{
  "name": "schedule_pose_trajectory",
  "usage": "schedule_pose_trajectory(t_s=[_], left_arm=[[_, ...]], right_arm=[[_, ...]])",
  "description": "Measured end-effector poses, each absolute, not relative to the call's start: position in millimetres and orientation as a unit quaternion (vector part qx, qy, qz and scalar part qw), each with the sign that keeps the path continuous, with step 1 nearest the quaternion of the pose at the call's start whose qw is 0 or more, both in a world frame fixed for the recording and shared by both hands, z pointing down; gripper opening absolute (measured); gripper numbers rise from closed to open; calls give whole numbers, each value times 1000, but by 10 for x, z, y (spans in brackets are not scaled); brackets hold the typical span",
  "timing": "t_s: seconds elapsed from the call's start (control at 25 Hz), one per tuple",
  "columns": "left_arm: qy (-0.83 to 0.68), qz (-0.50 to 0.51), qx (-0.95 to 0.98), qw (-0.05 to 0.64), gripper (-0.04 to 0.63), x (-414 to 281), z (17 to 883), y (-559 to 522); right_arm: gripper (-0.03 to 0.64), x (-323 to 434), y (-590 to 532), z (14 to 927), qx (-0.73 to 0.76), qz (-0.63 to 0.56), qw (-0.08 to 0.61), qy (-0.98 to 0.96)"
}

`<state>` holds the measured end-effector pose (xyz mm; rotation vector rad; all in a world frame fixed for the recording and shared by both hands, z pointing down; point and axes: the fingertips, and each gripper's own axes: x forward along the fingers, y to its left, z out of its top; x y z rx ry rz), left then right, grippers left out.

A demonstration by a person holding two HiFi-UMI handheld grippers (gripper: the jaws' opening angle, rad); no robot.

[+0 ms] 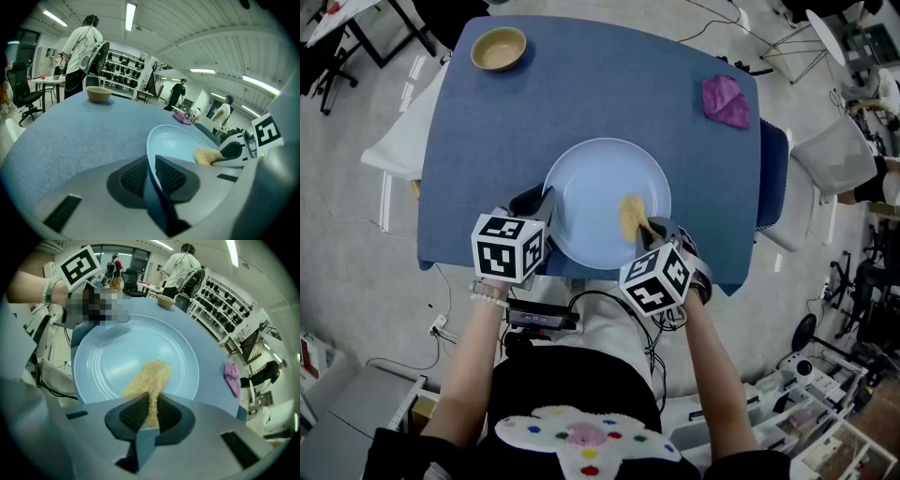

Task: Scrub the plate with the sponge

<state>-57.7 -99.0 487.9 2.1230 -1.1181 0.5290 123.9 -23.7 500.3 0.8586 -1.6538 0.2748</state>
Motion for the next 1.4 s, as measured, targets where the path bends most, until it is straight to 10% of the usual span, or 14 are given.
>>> schedule_pose_trajectory(t_s=[1.4], left_arm=[[-432, 197, 810, 343, 59, -588, 4899, -990]], right_arm=[[43, 37, -433, 5050, 295, 95, 526, -792]])
